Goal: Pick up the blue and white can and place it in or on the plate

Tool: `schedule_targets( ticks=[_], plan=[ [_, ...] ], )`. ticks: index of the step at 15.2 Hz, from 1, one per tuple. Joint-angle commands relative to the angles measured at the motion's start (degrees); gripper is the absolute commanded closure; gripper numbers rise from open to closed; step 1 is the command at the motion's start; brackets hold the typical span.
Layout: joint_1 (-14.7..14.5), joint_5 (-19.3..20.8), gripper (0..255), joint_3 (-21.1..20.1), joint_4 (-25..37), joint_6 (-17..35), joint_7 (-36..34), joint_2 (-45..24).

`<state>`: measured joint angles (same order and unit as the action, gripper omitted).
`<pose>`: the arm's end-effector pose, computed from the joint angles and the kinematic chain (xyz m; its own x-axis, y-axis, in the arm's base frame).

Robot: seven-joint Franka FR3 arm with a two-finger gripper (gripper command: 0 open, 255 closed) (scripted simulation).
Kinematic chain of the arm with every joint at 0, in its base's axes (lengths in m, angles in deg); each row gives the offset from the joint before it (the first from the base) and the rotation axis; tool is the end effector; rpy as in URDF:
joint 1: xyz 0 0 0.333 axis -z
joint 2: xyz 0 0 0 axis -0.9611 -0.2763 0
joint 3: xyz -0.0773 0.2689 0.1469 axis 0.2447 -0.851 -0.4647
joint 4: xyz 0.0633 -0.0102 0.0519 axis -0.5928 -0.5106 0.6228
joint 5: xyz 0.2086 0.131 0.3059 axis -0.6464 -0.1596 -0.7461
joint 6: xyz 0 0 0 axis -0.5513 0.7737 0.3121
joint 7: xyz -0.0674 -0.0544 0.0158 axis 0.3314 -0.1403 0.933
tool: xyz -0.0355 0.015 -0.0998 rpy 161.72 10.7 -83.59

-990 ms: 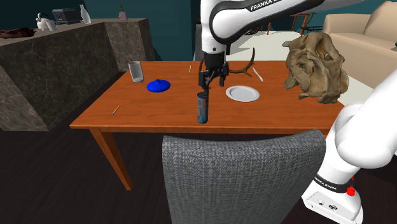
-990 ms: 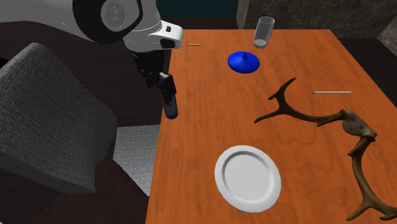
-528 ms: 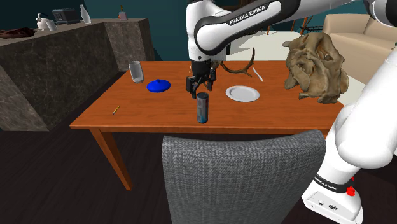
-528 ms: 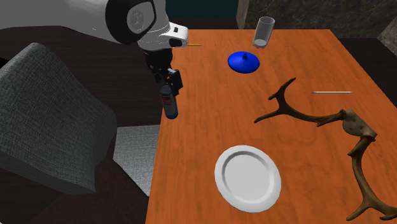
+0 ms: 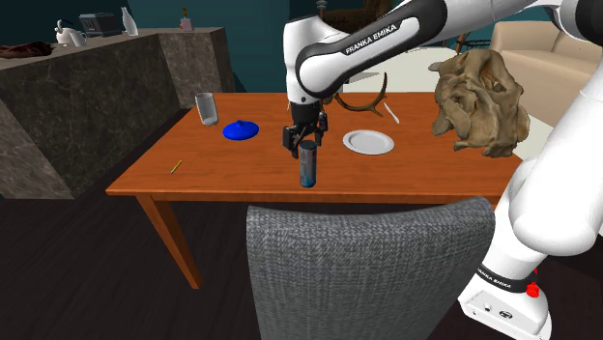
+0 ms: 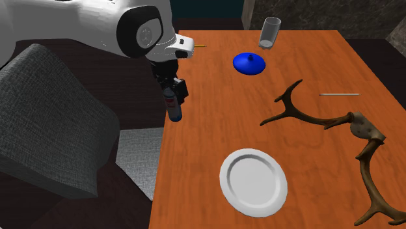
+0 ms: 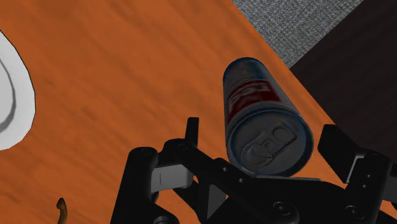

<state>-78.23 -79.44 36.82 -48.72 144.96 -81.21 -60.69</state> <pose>0.5265 0.1105 0.4347 0.9934 -0.1146 0.0084 -0.1149 -0.9918 0.0554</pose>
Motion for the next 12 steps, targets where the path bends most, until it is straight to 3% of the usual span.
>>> schedule_targets(
  ticks=[1,4,5,12],
  plan=[
    [0.0,0.0,0,0.0,-0.1,0.1,0.0,0.0],
    [0.0,0.0,0,0.0,-0.1,0.1,0.0,0.0],
    [0.0,0.0,255,0.0,-0.1,0.1,0.0,0.0],
    [0.0,0.0,255,0.0,0.0,0.0,0.0,0.0]
  ],
)
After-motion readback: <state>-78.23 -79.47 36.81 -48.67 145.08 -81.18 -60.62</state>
